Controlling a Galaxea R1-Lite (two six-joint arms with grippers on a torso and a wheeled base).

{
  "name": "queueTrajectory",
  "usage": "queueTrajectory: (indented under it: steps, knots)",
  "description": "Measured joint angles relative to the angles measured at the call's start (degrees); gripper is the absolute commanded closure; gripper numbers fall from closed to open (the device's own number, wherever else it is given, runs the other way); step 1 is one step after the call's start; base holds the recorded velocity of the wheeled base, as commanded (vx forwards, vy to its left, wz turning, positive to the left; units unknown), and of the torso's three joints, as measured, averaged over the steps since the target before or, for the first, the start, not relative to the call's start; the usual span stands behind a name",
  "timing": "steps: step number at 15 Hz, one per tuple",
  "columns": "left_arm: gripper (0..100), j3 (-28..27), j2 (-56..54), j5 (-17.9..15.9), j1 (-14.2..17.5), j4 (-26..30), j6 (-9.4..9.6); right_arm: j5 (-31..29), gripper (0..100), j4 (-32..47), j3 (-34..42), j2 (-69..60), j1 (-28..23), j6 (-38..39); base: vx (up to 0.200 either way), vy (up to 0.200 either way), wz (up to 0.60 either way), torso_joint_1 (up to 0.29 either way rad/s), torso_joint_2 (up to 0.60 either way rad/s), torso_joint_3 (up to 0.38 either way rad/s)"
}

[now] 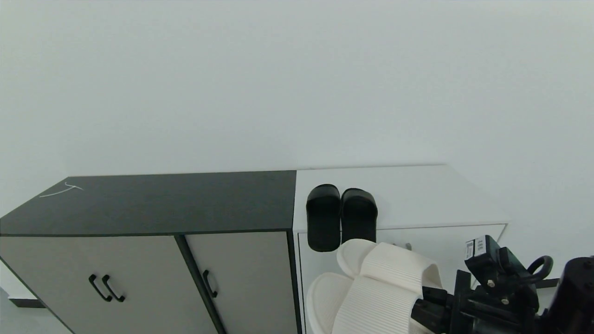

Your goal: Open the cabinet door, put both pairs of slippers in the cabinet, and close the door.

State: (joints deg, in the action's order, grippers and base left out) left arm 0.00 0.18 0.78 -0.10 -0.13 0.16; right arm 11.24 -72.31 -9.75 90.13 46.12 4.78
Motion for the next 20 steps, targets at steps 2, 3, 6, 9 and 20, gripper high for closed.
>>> queueTrajectory:
  steps: [2, 3, 6, 9, 20]
  knots:
    - [100, 0.0, 0.0, 0.0, 0.0, 0.0, -0.02, 0.0, 100, 0.0, 0.4, 0.1, 0.0, -0.1, 0.0, 0.2, 0.0, 0.0, 0.0, 0.0]
    - [100, 0.0, 0.0, 0.0, 0.0, 0.0, -0.05, 0.1, 100, 0.0, 0.7, 0.1, 0.0, -0.1, 0.0, 0.2, 0.0, 0.002, 0.01, -0.002]
    - [100, 0.0, 0.0, 0.0, 0.0, 0.0, -0.06, 0.0, 100, 0.0, 0.9, 0.1, 0.0, -0.1, 0.0, 0.2, 0.0, 0.002, 0.0, 0.001]
    - [100, 0.0, 0.0, 0.0, 0.0, 0.0, -0.06, 0.0, 100, 0.0, 0.9, 0.1, 0.0, -0.3, 0.0, 0.2, 0.0, 0.002, 0.0, 0.004]
    - [100, 0.0, 0.0, 0.0, 0.0, 0.0, -0.06, 0.0, 100, 0.0, 1.5, 0.1, 0.1, -1.1, 0.0, 0.2, 0.0, 0.003, 0.0, 0.003]
